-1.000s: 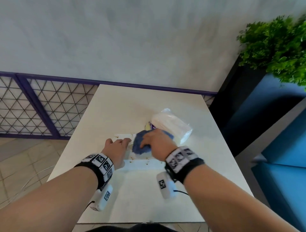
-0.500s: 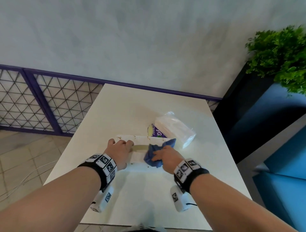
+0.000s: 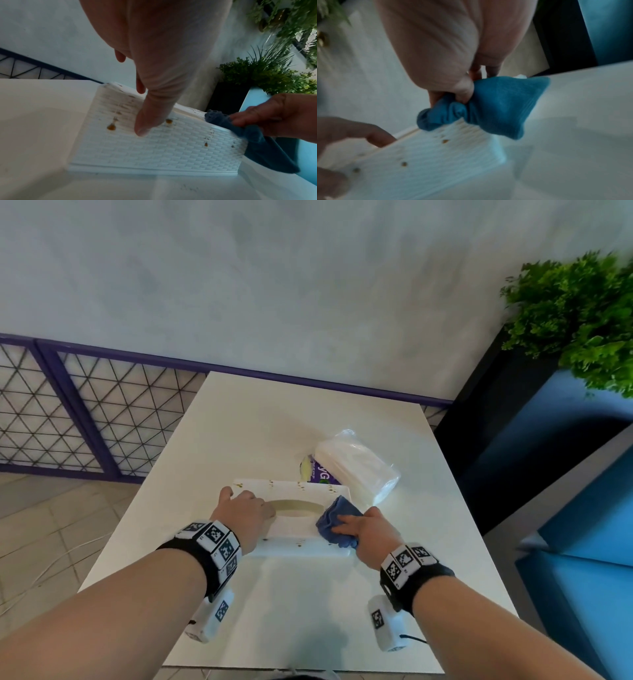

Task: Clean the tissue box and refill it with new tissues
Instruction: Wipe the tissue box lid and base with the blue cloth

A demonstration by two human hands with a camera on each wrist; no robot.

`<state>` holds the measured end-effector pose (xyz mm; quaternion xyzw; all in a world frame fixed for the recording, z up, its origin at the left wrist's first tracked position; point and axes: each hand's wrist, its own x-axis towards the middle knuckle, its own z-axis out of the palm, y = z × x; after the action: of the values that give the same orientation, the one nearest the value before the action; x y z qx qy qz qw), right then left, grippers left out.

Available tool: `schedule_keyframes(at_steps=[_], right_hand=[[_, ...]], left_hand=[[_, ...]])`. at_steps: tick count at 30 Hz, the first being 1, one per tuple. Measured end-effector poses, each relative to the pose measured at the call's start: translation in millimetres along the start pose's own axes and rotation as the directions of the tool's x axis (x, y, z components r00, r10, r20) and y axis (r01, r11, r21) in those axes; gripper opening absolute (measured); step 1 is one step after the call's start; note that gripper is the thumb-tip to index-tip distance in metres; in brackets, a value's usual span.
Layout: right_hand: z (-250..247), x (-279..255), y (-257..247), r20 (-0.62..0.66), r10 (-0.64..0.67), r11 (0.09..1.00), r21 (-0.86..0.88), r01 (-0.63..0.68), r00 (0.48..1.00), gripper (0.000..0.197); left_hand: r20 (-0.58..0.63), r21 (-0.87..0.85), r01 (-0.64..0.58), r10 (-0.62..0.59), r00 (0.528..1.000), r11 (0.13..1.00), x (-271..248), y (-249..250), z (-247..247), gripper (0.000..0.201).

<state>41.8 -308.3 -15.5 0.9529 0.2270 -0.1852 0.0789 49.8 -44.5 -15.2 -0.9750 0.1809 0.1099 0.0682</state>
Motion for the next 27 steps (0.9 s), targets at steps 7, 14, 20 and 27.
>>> schedule_keyframes(at_steps=[7, 14, 20, 27], right_hand=[[-17.9, 34.3, -3.3, 0.024, 0.255, 0.965, 0.054, -0.256, 0.967, 0.067], [-12.8, 19.5, -8.1, 0.041, 0.078, 0.997, -0.014, -0.078, 0.996, 0.052], [-28.4, 8.9, -4.6, 0.069, 0.143, 0.989, -0.056, -0.139, 0.987, 0.058], [-30.6, 25.4, -14.6, 0.139, 0.127, 0.989, -0.097, -0.114, 0.982, 0.058]], left_hand=[[0.015, 0.039, -0.013, 0.012, 1.0, 0.999, 2.2, 1.8, -0.2, 0.06], [0.011, 0.085, -0.051, 0.05, 0.999, 0.995, 0.0, 2.9, 2.8, 0.047], [0.06, 0.071, -0.056, 0.052, 0.997, 0.996, 3.1, 2.5, 2.6, 0.059], [0.063, 0.147, -0.11, 0.102, 0.993, 0.983, 4.4, 1.5, 0.2, 0.049]])
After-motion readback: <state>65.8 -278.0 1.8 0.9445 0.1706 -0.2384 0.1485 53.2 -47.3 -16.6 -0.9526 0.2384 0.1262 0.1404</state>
